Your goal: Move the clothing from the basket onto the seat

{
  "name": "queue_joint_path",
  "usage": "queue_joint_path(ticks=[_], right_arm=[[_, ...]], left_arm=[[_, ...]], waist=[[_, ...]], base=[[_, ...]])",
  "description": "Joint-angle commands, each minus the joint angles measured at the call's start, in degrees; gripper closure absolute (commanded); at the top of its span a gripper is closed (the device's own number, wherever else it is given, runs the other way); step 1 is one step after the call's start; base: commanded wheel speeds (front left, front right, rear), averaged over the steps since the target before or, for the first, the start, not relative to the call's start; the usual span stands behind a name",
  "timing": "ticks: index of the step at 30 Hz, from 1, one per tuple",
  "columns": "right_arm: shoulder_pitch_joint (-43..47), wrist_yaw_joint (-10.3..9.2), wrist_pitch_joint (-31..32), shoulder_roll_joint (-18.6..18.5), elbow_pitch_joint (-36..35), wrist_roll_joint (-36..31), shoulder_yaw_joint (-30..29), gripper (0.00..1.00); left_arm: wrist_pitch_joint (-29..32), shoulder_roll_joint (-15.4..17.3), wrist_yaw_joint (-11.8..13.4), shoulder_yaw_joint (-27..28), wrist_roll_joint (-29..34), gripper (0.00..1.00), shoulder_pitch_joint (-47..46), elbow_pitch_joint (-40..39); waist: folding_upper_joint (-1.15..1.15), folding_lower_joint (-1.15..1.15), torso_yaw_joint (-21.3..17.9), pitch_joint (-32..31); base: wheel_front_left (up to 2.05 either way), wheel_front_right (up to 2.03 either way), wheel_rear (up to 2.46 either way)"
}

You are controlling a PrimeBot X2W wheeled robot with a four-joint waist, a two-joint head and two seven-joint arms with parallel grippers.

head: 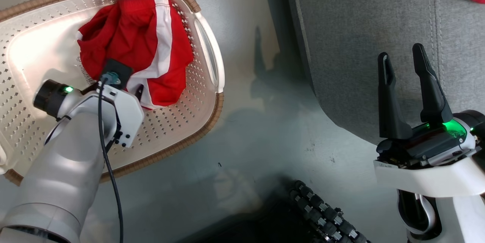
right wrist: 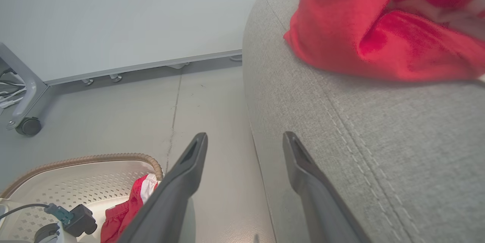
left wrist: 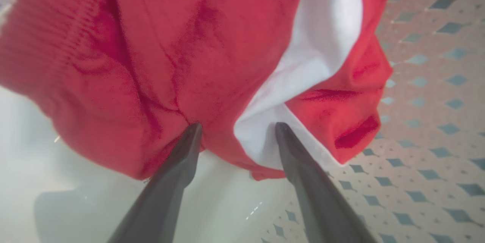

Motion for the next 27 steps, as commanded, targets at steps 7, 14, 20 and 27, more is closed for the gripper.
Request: queue_joint_path(ticks=[7, 14, 20, 27], right_arm=[[0.6, 0.01, -0.1, -0.1, -1.5, -0.8, 0.1, 0.00], [-2.1, 0.01, -0.1, -0.1, -0.5, -1.8, 1.7, 0.00], [-3.6, 0.01, -0.1, -0.1, 1.6, -4.2, 1.5, 0.00], [-2.8, 0.01, -0.1, -0.2, 4.1, -7.4, 0.3, 0.00]], left_arm=[[-0.2, 0.5, 0.5, 0.9, -1.9, 1.00, -2.3, 0.8], [-5.3, 0.6, 0.5, 0.5, -2.6, 1.00, -2.7, 0.8], [-9.9, -0.4, 0.9, 0.7, -3.6, 1.00, -0.3, -1.1], [-11.1, -1.4, 1.2, 2.5, -5.4, 1.00, 4.2, -12.0]], waist=[[0.00, -0.01, 0.6, 0.2], [0.00, -0.01, 0.8, -1.2], [0.00, -0.01, 3.0, -5.6], [0.00, -0.01, 7.9, -12.4]], base=[[0.03, 0.03, 0.03], [0.00, 0.00, 0.00], [0.00, 0.00, 0.00], [0.00, 0.00, 0.00]])
